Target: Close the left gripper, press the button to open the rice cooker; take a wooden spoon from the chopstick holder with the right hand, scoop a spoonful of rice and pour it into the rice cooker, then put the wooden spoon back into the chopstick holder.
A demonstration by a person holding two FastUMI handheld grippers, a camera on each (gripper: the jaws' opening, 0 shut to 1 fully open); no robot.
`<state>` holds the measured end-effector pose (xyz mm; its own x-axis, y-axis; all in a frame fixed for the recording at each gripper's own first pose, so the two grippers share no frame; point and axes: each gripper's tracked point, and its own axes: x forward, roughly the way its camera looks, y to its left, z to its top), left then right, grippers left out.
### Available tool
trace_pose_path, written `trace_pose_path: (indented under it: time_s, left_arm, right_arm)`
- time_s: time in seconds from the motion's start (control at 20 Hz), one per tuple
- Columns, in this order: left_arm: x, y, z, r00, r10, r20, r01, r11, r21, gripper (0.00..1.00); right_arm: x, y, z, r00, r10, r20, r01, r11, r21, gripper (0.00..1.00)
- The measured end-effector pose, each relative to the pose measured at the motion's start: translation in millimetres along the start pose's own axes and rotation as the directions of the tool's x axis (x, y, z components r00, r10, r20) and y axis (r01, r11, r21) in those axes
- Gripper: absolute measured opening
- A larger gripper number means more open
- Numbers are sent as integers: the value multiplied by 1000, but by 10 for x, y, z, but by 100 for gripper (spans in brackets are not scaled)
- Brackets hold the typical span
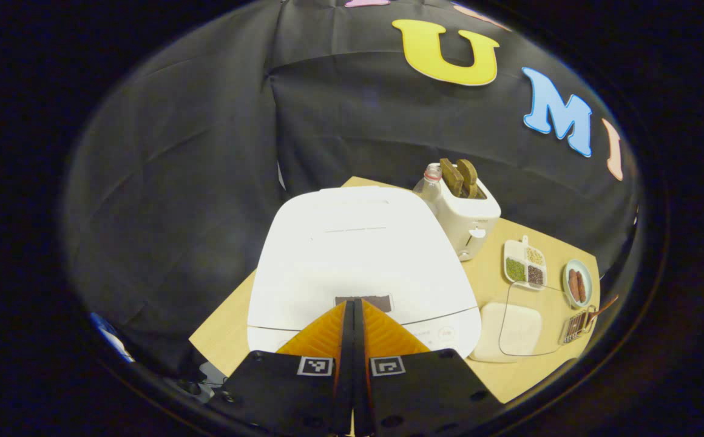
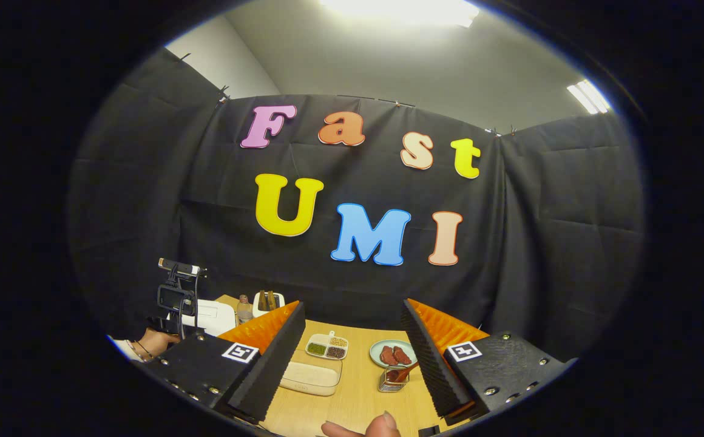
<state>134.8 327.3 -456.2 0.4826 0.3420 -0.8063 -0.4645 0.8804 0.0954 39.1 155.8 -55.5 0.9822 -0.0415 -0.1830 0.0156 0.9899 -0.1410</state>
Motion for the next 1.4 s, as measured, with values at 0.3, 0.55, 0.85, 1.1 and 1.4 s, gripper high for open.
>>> trace_pose_path:
  time_s: [0.3, 0.55, 0.85, 1.1, 1.4]
  left_arm:
    - [105, -5, 60, 999, 25, -27, -22, 992, 124, 8]
    - [143, -10, 52, 996, -27, -87, 32, 998, 51, 8]
    - [50, 17, 155, 997, -64, -31, 64, 998, 1, 9]
    - [-227, 55, 602, 978, -20, 208, 27, 999, -30, 9]
    - [-325, 101, 876, 952, -41, 303, 83, 989, -126, 7]
  right_arm:
    - [25, 74, -60, 1000, 16, -15, -16, 1000, 8, 97]
    - [3, 74, -41, 1000, 25, -11, -25, 1000, 5, 97]
    - [-86, 5, -58, 1000, 18, -4, -18, 1000, 25, 97]
    - [-149, -85, -84, 1000, 4, -9, -4, 999, 31, 97]
    - [-201, -162, -87, 1000, -9, -4, 9, 999, 31, 97]
